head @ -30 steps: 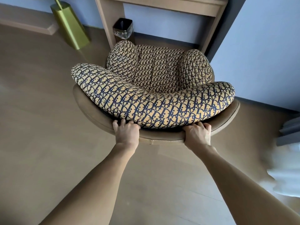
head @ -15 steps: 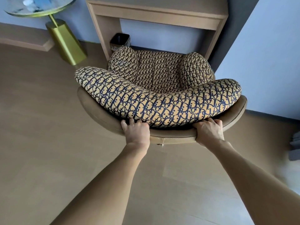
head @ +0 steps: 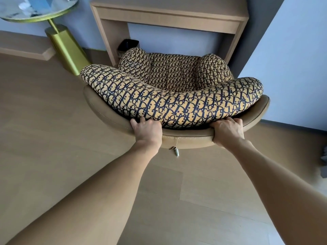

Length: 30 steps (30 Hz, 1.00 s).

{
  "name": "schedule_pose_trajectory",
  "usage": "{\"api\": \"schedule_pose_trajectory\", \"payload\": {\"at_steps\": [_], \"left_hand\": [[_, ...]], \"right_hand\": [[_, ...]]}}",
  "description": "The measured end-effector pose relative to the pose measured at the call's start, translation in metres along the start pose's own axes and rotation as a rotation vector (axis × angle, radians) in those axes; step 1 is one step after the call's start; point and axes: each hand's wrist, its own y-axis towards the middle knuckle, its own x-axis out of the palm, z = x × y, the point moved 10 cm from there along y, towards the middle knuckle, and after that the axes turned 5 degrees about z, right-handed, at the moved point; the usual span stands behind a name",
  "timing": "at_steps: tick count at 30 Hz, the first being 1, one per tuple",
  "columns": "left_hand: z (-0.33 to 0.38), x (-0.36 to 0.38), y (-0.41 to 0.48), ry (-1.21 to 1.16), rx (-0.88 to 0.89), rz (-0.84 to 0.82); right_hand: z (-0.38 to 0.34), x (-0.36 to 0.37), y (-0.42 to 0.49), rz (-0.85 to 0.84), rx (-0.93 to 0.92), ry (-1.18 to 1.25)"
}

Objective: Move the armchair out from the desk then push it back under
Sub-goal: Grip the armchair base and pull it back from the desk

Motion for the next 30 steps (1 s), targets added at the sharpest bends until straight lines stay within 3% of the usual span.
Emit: {"api": "schedule_pose_trajectory", "payload": {"at_steps": [6, 12, 20, 23, 30], "left_hand": [[0.0, -0.002, 0.016, -0.003, 0.007, 0.029], [0.016, -0.001, 0.006, -0.011, 0.074, -0.045], [-0.001, -0.02, -0.02, -0.259, 0.573, -0.214], [-0.051, -0.044, -0.016, -0.268, 0.583, -0.202], [-0.196, -0.072, 0.015, -0.209, 0.329, -0.338]], "right_hand": [[-0.002, -0.001, 0.016, 0.018, 0.013, 0.0], [0.01, 0.0, 0.014, 0.046, -0.007, 0.005], [0.015, -0.023, -0.014, 0.225, 0.105, 0.136], [-0.034, -0.049, -0.039, 0.219, 0.128, 0.223], [-0.233, -0.103, -0.055, 0.132, 0.015, 0.431]]}}
